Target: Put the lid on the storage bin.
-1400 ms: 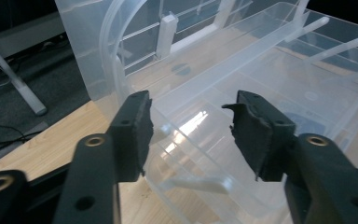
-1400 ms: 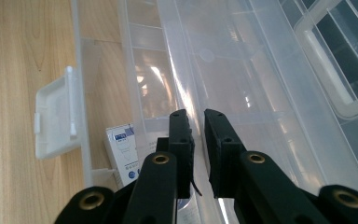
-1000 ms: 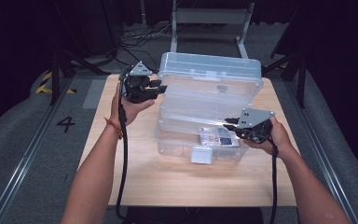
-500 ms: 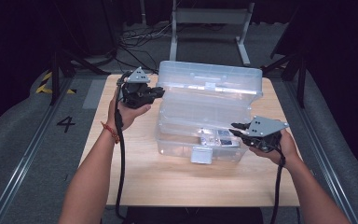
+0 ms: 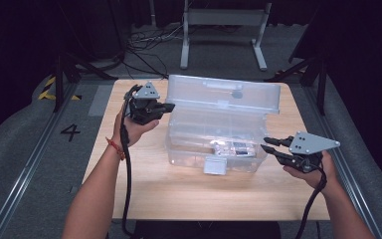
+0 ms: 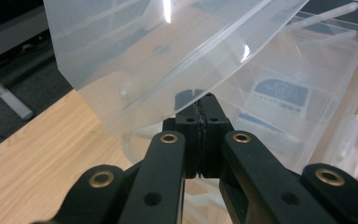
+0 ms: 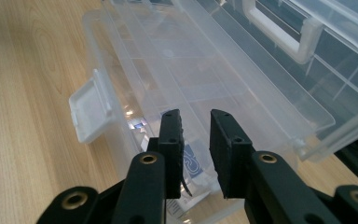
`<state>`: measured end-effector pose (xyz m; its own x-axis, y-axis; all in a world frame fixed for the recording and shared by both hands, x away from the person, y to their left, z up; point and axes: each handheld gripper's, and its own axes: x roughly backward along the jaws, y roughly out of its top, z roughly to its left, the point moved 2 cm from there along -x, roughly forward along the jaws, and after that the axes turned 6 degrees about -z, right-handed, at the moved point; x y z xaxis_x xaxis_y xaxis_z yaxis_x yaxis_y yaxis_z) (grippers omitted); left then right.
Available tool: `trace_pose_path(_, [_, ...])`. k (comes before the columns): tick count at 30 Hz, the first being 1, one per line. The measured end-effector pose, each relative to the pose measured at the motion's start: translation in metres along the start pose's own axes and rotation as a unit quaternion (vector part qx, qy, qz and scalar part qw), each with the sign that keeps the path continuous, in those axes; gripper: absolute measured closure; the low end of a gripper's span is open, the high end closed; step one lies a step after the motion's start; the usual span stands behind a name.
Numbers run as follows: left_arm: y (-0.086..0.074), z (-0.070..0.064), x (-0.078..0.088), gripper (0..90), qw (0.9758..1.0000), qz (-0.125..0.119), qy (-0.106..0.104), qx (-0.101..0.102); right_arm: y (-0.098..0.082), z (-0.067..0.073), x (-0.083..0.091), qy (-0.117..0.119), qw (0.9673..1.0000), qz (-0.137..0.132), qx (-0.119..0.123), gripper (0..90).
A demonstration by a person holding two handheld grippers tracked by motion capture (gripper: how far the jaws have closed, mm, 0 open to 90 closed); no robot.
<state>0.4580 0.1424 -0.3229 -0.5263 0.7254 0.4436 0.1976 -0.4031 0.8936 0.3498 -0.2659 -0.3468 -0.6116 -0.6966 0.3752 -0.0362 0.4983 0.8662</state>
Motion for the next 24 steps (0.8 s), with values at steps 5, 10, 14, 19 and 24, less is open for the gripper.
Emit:
trace_pose_path(5, [-0.006, -0.004, 0.001, 89.0, 0.9999, 0.006, -0.004, -0.007, -0.014, -0.004, 0.003, -0.008, 0.9994, 0.004, -0.034, 69.4])
trace_pose_path(10, [-0.014, -0.008, 0.002, 89.4, 0.9999, 0.002, -0.008, -0.007, -0.020, -0.004, 0.006, -0.013, 0.9984, 0.003, -0.055, 65.3])
trace_pose_path(14, [-0.018, -0.011, 0.002, 89.6, 0.9999, 0.004, -0.008, -0.010, -0.024, -0.004, 0.008, -0.015, 0.9980, 0.006, -0.061, 62.0])
trace_pose_path(19, [-0.023, -0.014, 0.003, 89.6, 0.9998, 0.009, -0.010, -0.016, -0.031, -0.005, 0.011, -0.017, 0.9973, 0.010, -0.071, 59.7])
trace_pose_path(24, [-0.029, -0.017, 0.003, 89.7, 0.9998, 0.008, -0.011, -0.013, -0.036, -0.006, 0.010, -0.019, 0.9967, 0.010, -0.078, 58.2])
